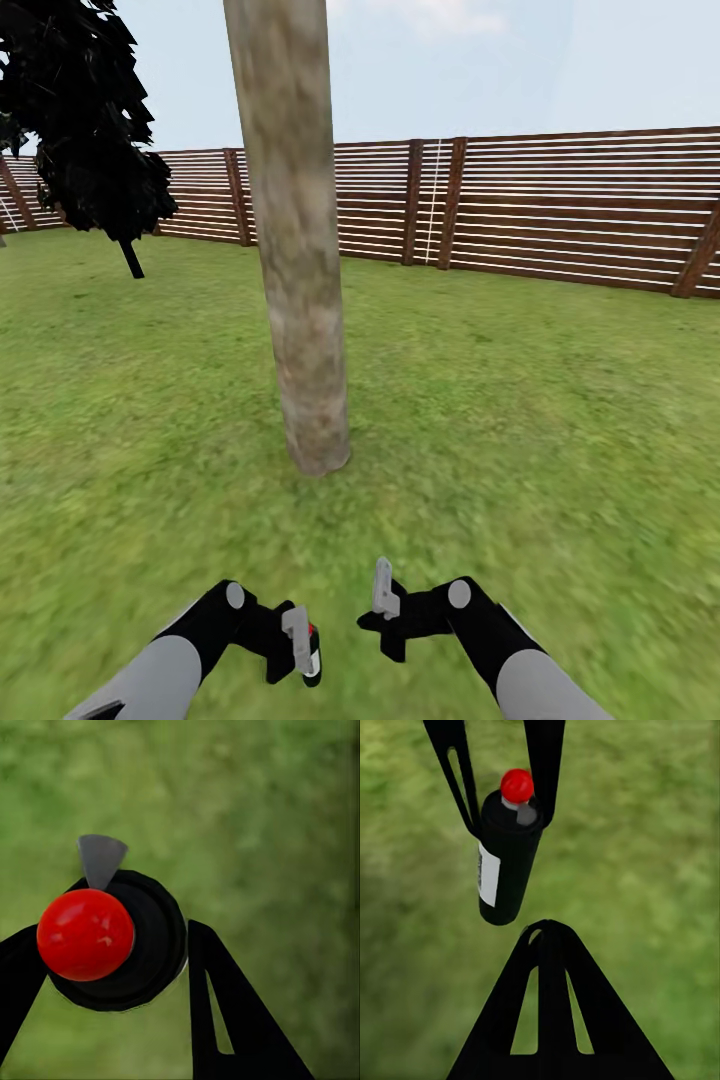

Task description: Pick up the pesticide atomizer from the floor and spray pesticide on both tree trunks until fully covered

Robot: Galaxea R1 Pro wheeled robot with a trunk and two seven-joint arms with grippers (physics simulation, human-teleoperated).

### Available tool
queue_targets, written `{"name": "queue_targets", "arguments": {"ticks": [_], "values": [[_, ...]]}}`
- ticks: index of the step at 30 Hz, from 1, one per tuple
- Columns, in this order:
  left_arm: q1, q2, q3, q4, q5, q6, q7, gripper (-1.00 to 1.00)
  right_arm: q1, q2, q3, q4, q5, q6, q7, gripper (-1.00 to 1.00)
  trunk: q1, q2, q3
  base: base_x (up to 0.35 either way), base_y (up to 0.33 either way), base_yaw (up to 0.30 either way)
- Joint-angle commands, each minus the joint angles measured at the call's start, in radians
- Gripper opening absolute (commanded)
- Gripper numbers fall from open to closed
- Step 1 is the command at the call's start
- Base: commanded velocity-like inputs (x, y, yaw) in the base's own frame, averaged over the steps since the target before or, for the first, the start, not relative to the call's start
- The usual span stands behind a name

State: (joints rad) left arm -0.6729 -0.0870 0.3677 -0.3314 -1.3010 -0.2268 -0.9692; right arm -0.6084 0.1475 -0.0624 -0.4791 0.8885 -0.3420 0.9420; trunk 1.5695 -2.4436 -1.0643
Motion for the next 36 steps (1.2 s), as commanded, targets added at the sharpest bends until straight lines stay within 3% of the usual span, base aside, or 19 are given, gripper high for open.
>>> {"name": "queue_targets", "arguments": {"ticks": [1, 5, 10, 14, 16, 36], "values": [[0.000, -0.004, 0.008, -0.001, -0.009, -0.005, -0.004, -1.00, 0.000, 0.001, -0.007, -0.001, 0.007, -0.004, 0.004, -1.00, 0.000, 0.000, -0.001, 0.000, 0.000, 0.000], [-0.001, -0.008, 0.008, -0.001, -0.008, -0.006, -0.002, -1.00, -0.001, 0.001, -0.007, -0.001, 0.007, -0.004, 0.004, -1.00, 0.000, 0.000, -0.001, 0.000, 0.000, 0.000], [-0.002, -0.036, 0.008, -0.001, -0.009, -0.006, -0.002, -1.00, -0.001, 0.003, -0.007, -0.001, 0.007, -0.005, 0.004, -1.00, 0.000, 0.000, -0.001, 0.000, 0.000, 0.000], [-0.002, -0.045, 0.005, 0.008, -0.009, -0.005, 0.086, -1.00, -0.001, 0.004, -0.007, -0.001, 0.007, -0.004, 0.004, -1.00, 0.000, 0.000, -0.001, 0.000, 0.000, 0.000], [-0.002, -0.046, -0.007, 0.012, -0.009, -0.005, 0.099, -1.00, -0.001, 0.010, -0.007, -0.001, 0.007, -0.004, 0.004, -1.00, 0.000, 0.000, -0.001, 0.000, 0.000, 0.000], [-0.004, -0.056, -0.016, 0.072, 0.003, -0.041, 0.098, -1.00, -0.002, 0.014, -0.007, -0.001, 0.007, -0.005, 0.004, -1.00, 0.000, 0.000, -0.001, 0.000, 0.000, 0.000]]}}
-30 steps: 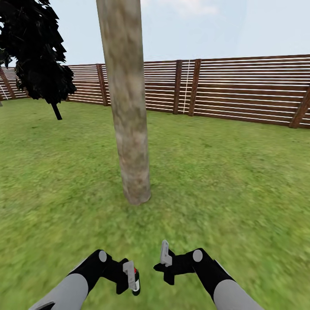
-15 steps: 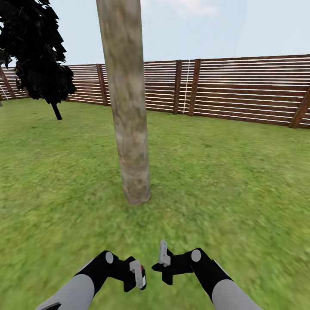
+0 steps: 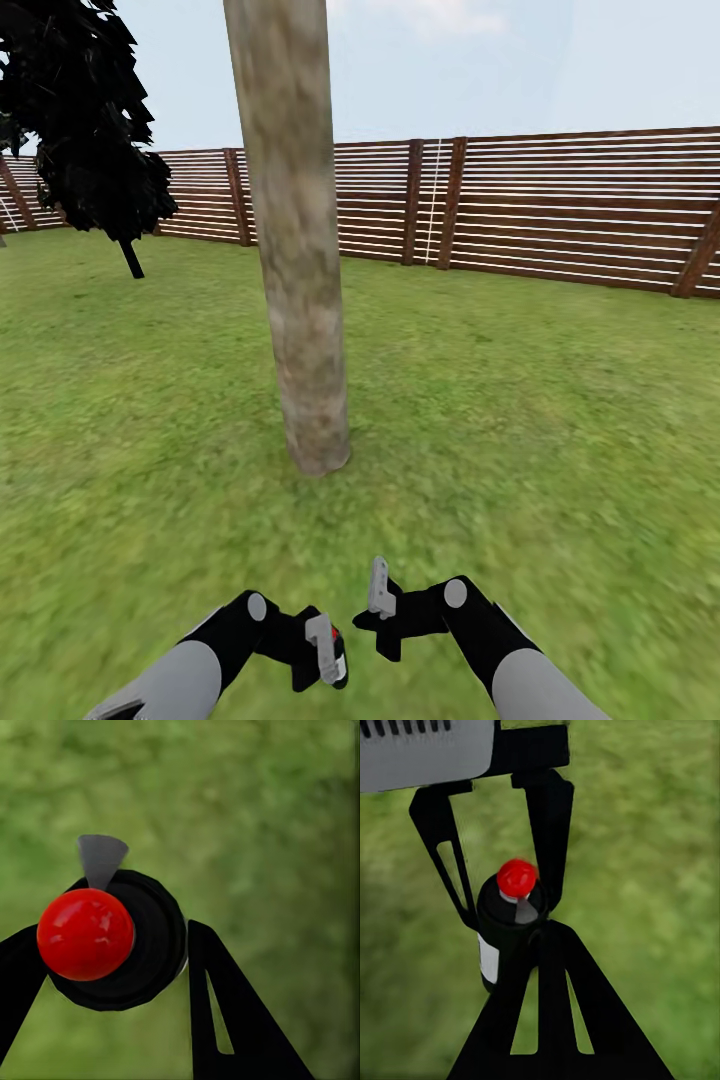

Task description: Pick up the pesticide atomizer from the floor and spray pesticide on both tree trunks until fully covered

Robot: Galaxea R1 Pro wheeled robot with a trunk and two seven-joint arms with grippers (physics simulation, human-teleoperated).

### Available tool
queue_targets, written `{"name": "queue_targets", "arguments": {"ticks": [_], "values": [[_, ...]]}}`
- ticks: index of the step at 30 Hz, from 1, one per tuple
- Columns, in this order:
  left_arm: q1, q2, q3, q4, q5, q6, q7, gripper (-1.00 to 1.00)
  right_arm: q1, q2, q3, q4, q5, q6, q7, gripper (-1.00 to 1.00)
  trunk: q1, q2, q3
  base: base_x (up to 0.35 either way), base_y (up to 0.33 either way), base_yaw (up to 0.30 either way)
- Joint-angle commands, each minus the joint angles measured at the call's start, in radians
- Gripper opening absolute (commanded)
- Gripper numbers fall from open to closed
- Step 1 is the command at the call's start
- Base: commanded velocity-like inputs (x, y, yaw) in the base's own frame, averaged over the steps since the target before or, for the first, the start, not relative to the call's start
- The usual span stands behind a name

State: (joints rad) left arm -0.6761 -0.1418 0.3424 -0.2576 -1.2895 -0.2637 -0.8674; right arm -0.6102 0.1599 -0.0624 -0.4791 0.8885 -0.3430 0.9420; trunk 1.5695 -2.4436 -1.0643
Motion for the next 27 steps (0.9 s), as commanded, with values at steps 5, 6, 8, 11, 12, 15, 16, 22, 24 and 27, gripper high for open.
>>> {"name": "queue_targets", "arguments": {"ticks": [5, 6, 8, 11, 12, 15, 16, 22, 24, 27], "values": [[0.000, -0.001, 0.012, 0.007, 0.002, -0.005, -0.004, -1.00, 0.000, 0.001, -0.007, -0.001, 0.007, -0.004, 0.004, -1.00, 0.000, 0.000, -0.001, 0.000, 0.000, 0.000], [0.000, -0.001, 0.012, 0.009, 0.014, -0.005, -0.004, -1.00, 0.000, 0.001, -0.007, -0.001, 0.007, -0.004, 0.004, -1.00, 0.000, 0.000, -0.001, 0.000, 0.000, 0.000], [0.000, -0.001, 0.013, 0.011, 0.033, -0.005, -0.004, -1.00, 0.000, 0.001, -0.007, -0.001, 0.007, -0.004, 0.004, -1.00, 0.000, 0.000, -0.001, 0.000, 0.000, 0.000], [0.000, -0.001, 0.013, 0.012, 0.041, -0.005, -0.004, -1.00, 0.000, 0.001, -0.007, -0.001, 0.007, -0.004, 0.004, -1.00, 0.000, 0.000, -0.001, 0.000, 0.000, 0.000], [0.000, -0.001, 0.013, 0.013, 0.046, -0.006, -0.005, -1.00, 0.000, 0.001, -0.007, -0.001, 0.007, -0.004, 0.004, -1.00, 0.000, 0.000, -0.001, 0.000, 0.000, 0.000], [0.000, -0.001, 0.013, 0.014, 0.068, -0.037, -0.005, -1.00, 0.000, 0.001, -0.007, 0.000, 0.007, -0.004, 0.004, -1.00, 0.000, 0.000, -0.001, 0.000, 0.000, 0.000], [0.000, -0.001, 0.013, 0.015, 0.071, -0.043, -0.015, -1.00, 0.000, 0.001, -0.007, 0.000, 0.007, -0.004, 0.004, -1.00, 0.000, 0.000, -0.001, 0.000, 0.000, 0.000], [0.000, -0.001, 0.018, 0.027, 0.076, -0.049, -0.072, -1.00, 0.000, 0.001, -0.007, -0.001, 0.007, -0.004, 0.004, -1.00, 0.000, 0.000, -0.001, 0.000, 0.000, 0.000], [-0.001, -0.002, 0.018, 0.027, 0.077, -0.048, -0.073, -1.00, 0.000, 0.001, -0.007, -0.001, 0.007, -0.004, 0.004, -1.00, 0.000, 0.000, -0.001, 0.000, 0.000, 0.000], [-0.001, -0.001, 0.022, 0.027, 0.101, -0.049, -0.073, -1.00, 0.000, 0.001, -0.007, 0.000, 0.007, -0.004, 0.004, -1.00, 0.000, 0.000, -0.001, 0.000, 0.000, 0.000]]}}
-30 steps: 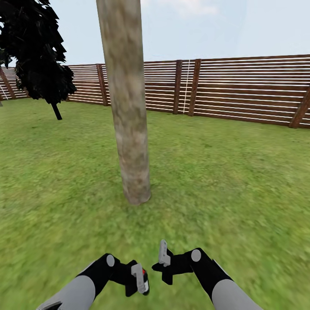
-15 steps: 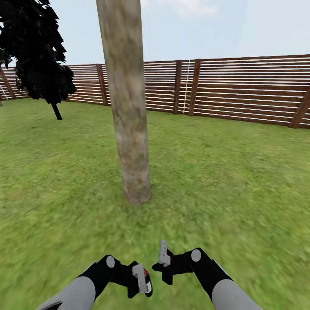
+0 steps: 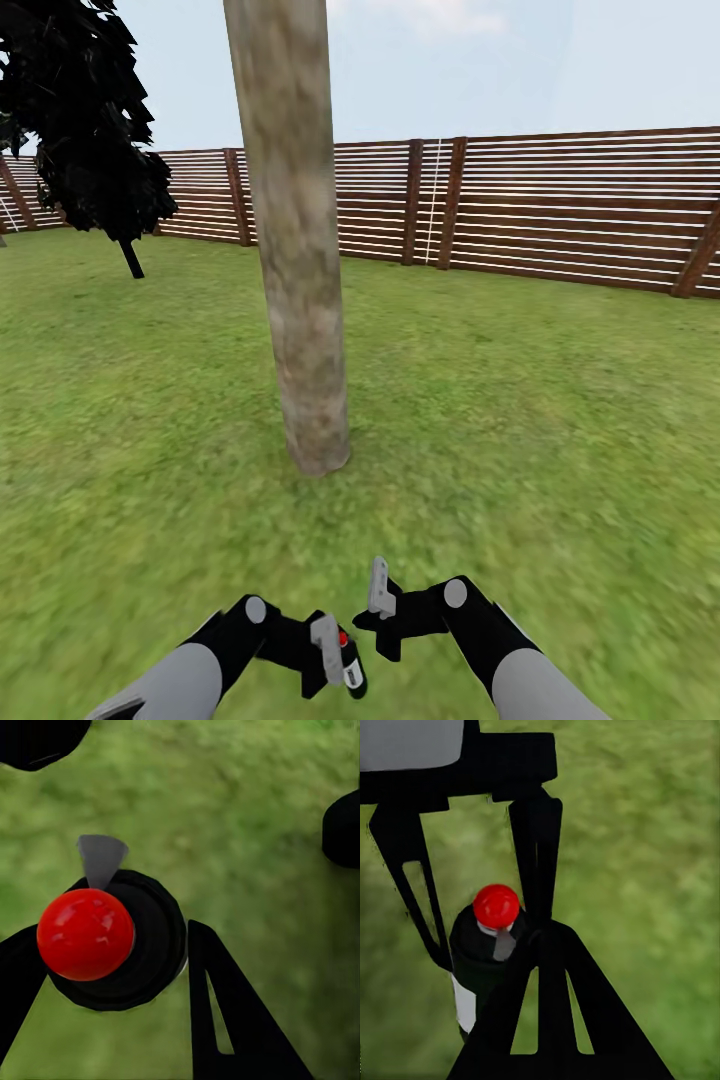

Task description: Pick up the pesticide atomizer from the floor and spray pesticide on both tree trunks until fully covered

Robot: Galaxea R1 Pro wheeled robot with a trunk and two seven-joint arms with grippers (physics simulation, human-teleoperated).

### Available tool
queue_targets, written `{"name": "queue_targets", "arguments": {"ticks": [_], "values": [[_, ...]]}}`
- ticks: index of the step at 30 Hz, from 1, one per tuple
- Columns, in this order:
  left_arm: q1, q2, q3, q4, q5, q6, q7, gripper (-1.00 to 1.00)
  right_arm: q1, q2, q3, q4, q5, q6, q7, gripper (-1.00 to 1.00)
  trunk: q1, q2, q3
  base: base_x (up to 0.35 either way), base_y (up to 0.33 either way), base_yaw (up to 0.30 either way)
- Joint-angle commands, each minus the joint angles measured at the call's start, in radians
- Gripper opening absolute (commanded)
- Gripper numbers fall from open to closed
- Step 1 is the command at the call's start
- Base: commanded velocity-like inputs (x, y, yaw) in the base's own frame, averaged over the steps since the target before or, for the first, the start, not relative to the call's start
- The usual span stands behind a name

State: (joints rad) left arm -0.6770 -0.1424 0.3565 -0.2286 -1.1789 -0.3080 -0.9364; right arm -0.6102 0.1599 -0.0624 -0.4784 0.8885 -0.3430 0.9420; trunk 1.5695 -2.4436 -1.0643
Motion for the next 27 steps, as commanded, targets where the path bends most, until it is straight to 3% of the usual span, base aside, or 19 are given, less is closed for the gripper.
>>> {"name": "queue_targets", "arguments": {"ticks": [1, 3, 5, 27], "values": [[0.000, 0.000, 0.008, -0.002, 0.022, -0.006, -0.005, -1.00, 0.000, 0.001, -0.007, -0.001, 0.007, -0.004, 0.004, -1.00, 0.000, 0.000, -0.001, 0.000, 0.000, 0.000], [0.000, 0.001, 0.005, -0.002, 0.056, -0.009, -0.005, -1.00, 0.000, 0.002, -0.007, -0.001, 0.007, -0.004, 0.004, -1.00, 0.000, 0.000, -0.001, 0.000, 0.000, 0.000], [0.000, 0.001, 0.004, -0.002, 0.066, -0.009, -0.005, -1.00, 0.000, 0.002, -0.007, -0.001, 0.007, -0.004, 0.004, -1.00, 0.000, 0.000, -0.001, 0.000, 0.000, 0.000], [-0.001, 0.000, 0.007, -0.001, 0.080, -0.008, -0.005, -1.00, 0.000, 0.003, -0.007, 0.000, 0.007, -0.004, 0.004, -1.00, 0.000, 0.000, -0.001, 0.000, 0.000, 0.000]]}}
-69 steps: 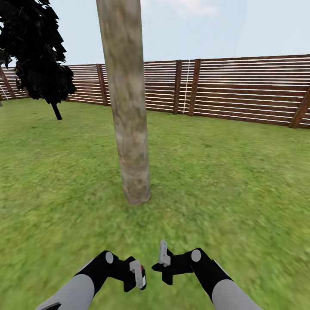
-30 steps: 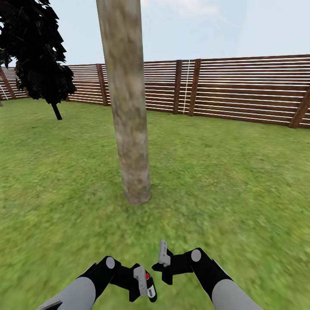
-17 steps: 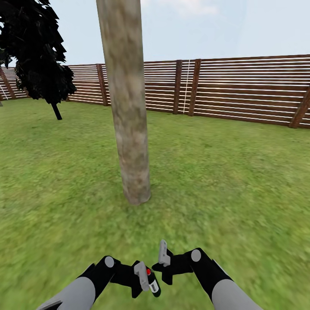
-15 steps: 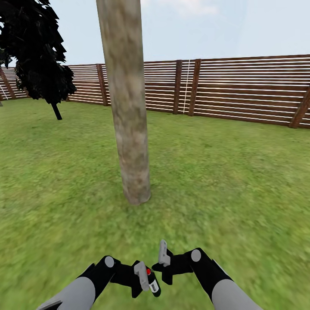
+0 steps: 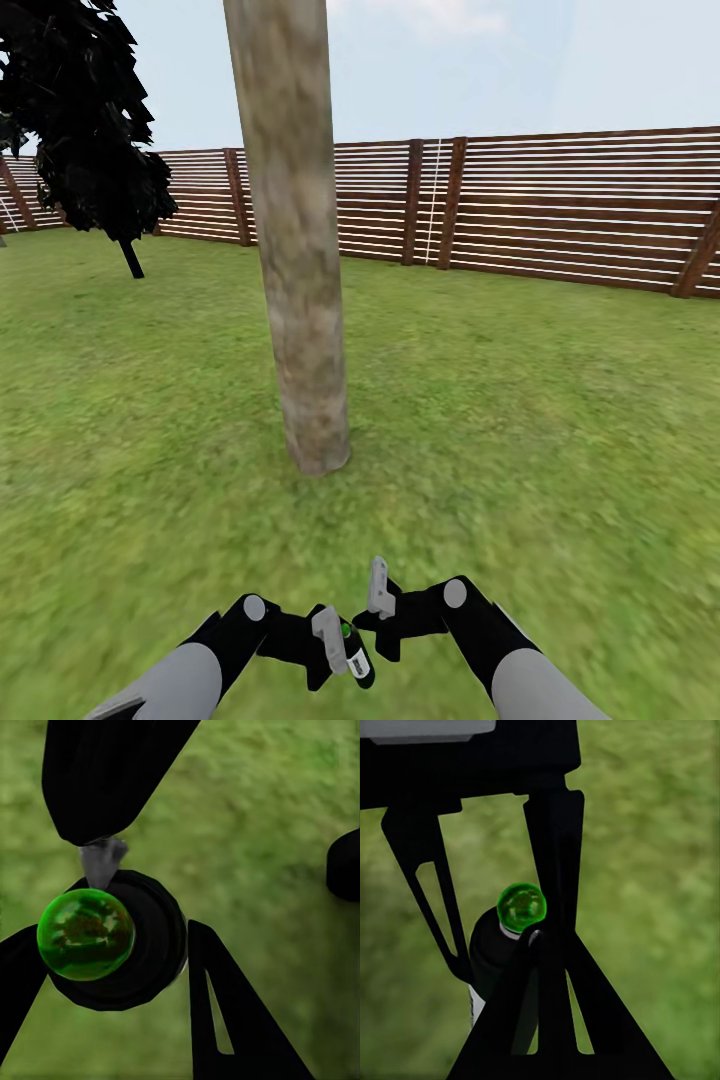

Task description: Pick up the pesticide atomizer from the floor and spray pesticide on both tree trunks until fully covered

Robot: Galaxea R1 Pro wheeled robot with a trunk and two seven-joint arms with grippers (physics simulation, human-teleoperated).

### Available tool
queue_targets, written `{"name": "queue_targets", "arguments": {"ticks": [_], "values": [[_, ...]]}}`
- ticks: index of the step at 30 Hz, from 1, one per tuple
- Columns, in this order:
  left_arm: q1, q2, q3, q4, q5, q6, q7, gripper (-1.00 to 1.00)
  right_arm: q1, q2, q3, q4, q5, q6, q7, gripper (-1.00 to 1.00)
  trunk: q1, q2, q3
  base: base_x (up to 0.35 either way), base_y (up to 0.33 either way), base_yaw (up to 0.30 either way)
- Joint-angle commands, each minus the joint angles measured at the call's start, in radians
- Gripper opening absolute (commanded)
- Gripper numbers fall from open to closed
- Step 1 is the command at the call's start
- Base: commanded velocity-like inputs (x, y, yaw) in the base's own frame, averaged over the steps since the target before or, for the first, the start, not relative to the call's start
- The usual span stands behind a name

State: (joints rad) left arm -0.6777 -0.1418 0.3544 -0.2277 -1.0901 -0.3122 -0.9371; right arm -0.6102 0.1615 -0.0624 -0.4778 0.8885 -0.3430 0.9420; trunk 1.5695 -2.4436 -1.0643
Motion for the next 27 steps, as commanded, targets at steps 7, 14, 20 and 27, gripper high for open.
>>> {"name": "queue_targets", "arguments": {"ticks": [7, 14, 20, 27], "values": [[0.000, 0.009, 0.008, -0.001, -0.011, -0.005, -0.004, -1.00, 0.000, 0.001, -0.007, -0.001, 0.007, -0.004, 0.004, -1.00, 0.000, 0.000, -0.001, 0.000, 0.000, 0.000], [0.009, 0.142, -0.012, -0.007, -0.033, -0.002, -0.005, -1.00, 0.000, 0.001, -0.007, -0.002, 0.007, -0.004, 0.004, -1.00, 0.000, 0.000, -0.001, 0.000, 0.000, 0.000], [0.011, 0.299, -0.013, -0.014, -0.033, -0.002, -0.005, -1.00, 0.000, -0.001, -0.007, -0.002, 0.007, -0.004, 0.004, 1.00, 0.000, 0.000, -0.001, 0.000, 0.000, 0.000], [0.015, 0.383, 0.002, -0.016, -0.017, 0.002, 0.062, -1.00, 0.000, -0.014, -0.012, 0.000, 0.011, -0.006, -0.012, 1.00, 0.000, 0.000, -0.001, 0.000, 0.000, 0.000]]}}
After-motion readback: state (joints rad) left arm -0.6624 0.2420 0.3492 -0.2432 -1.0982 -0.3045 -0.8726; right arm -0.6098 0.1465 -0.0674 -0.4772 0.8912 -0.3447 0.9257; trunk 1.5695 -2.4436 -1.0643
